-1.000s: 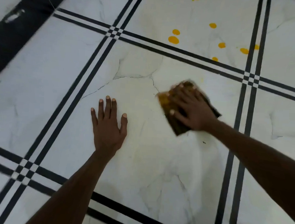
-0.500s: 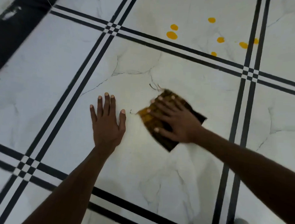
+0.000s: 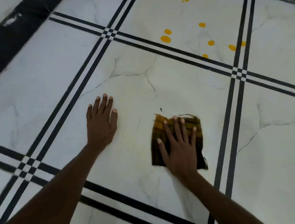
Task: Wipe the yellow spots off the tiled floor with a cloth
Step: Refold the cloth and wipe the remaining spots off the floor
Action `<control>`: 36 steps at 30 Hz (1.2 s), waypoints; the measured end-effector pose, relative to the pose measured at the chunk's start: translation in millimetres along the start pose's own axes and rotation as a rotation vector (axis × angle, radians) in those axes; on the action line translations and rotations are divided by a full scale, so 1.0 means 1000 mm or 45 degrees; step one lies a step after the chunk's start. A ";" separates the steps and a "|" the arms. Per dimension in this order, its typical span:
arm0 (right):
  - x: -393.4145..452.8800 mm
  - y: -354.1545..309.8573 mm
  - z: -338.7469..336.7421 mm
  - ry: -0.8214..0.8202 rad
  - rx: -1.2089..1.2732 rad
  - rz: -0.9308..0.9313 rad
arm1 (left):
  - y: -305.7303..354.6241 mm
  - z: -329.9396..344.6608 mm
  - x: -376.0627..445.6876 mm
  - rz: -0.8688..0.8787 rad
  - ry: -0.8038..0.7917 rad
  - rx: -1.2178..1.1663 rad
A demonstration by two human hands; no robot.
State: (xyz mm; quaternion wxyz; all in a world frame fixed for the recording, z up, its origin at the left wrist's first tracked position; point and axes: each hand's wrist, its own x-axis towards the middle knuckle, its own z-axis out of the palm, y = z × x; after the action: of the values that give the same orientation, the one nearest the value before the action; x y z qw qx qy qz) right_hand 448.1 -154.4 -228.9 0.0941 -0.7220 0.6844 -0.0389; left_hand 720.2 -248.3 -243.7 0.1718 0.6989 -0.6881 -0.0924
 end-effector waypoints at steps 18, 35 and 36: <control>0.153 0.014 -0.027 -0.111 0.209 -0.157 | 0.032 -0.001 0.015 -0.115 0.081 0.035; 0.192 0.060 -0.085 -0.379 0.360 0.163 | 0.181 -0.006 0.138 -0.387 -0.666 -0.739; 0.190 0.064 -0.093 -0.378 0.368 0.161 | 0.182 -0.013 0.140 -0.314 -0.688 -0.793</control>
State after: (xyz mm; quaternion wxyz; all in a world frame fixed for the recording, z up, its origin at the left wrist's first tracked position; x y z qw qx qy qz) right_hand 379.6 -354.4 -164.1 0.2986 -0.6544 0.6943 -0.0237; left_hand 560.7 -384.8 -149.8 0.1758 0.6414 -0.5591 -0.4952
